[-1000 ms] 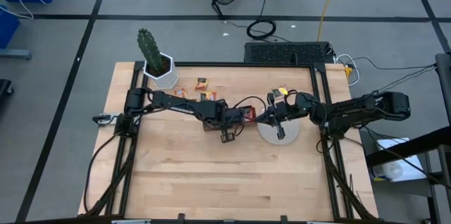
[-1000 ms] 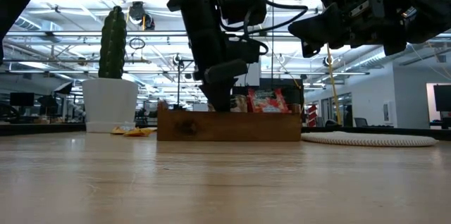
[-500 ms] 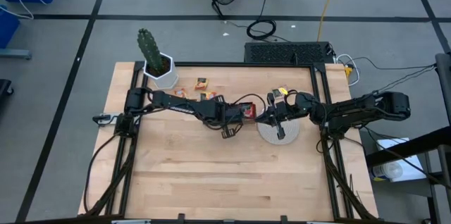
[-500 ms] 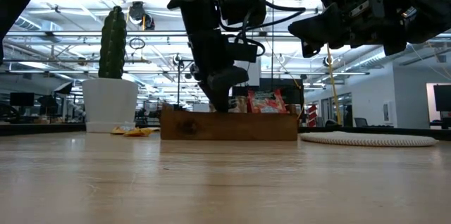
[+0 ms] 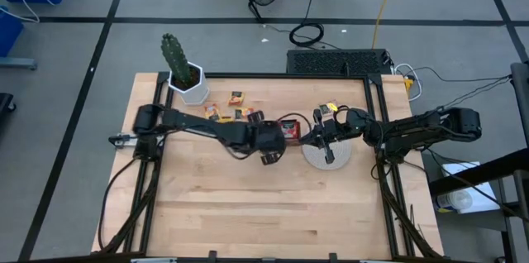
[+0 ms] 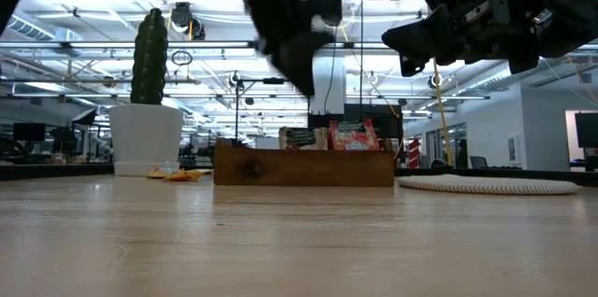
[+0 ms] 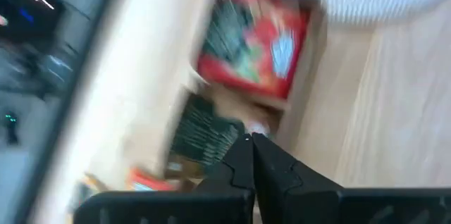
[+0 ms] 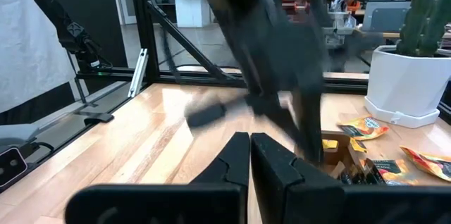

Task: Pick & Place Tea
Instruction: Put the brown tea bag into the middle section of the wooden organizer

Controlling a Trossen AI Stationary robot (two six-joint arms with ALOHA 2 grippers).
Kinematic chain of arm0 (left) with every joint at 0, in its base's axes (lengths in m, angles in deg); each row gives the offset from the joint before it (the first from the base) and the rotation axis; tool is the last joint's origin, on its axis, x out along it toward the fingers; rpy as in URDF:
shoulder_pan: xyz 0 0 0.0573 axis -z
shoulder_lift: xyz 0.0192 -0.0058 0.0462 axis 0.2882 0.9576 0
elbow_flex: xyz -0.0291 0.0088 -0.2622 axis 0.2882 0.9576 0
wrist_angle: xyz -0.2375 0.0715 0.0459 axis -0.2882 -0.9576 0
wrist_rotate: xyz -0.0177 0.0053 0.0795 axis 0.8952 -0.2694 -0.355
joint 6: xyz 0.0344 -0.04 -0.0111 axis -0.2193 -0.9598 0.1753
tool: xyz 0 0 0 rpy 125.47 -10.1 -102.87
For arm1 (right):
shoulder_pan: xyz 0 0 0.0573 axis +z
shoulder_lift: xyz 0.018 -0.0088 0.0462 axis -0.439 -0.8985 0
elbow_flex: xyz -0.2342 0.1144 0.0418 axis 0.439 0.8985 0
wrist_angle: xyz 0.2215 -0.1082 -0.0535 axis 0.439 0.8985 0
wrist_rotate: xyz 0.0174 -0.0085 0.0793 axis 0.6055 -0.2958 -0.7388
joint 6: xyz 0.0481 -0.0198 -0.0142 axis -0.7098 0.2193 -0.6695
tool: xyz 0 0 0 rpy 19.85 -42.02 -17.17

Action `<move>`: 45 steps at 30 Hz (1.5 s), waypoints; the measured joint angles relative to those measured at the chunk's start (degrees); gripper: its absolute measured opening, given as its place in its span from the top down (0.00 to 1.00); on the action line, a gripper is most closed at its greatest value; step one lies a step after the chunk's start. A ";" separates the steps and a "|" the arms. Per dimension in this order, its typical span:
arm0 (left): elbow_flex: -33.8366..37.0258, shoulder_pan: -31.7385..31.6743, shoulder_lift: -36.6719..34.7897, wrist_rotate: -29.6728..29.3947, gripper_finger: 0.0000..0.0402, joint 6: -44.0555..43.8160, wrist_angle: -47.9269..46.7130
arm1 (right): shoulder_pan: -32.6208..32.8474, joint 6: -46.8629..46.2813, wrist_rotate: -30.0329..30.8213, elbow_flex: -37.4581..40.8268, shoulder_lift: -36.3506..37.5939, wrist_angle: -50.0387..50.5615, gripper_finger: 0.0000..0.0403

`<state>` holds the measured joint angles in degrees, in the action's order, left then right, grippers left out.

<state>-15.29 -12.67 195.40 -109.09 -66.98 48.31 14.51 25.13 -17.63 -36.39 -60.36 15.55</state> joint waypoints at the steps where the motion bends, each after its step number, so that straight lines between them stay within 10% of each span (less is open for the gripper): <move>1: 0.00 0.88 -1.47 -2.03 0.99 0.37 0.52 | 0.00 0.04 0.00 0.00 0.00 0.03 0.99; 9: 16.15 4.74 -14.09 -0.79 0.97 10.50 22.35 | -1.53 1.10 15.10 -2.88 5.99 21.96 0.95; 20: 44.14 0.91 -29.16 14.44 0.92 12.33 62.22 | -19.39 -1.63 27.24 -26.67 3.17 79.04 0.49; 27: 45.92 -0.09 -29.86 14.92 0.85 9.91 61.54 | -42.08 -3.62 15.02 -28.98 -8.59 85.40 0.40; 33: 45.90 0.15 -29.73 14.92 0.84 9.91 58.86 | -46.16 2.21 7.14 -29.09 -18.55 79.56 0.42; 39: 45.90 0.54 -29.73 14.94 0.84 10.08 57.37 | -40.26 25.55 22.26 -34.72 -20.49 83.90 0.41; 45: 45.88 0.52 -29.73 14.94 0.84 10.11 56.63 | -36.42 36.02 25.03 -38.05 -22.41 90.99 0.43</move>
<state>30.59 -12.15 165.67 -94.15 -56.87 104.94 -21.91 61.16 7.40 -74.44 -82.77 106.54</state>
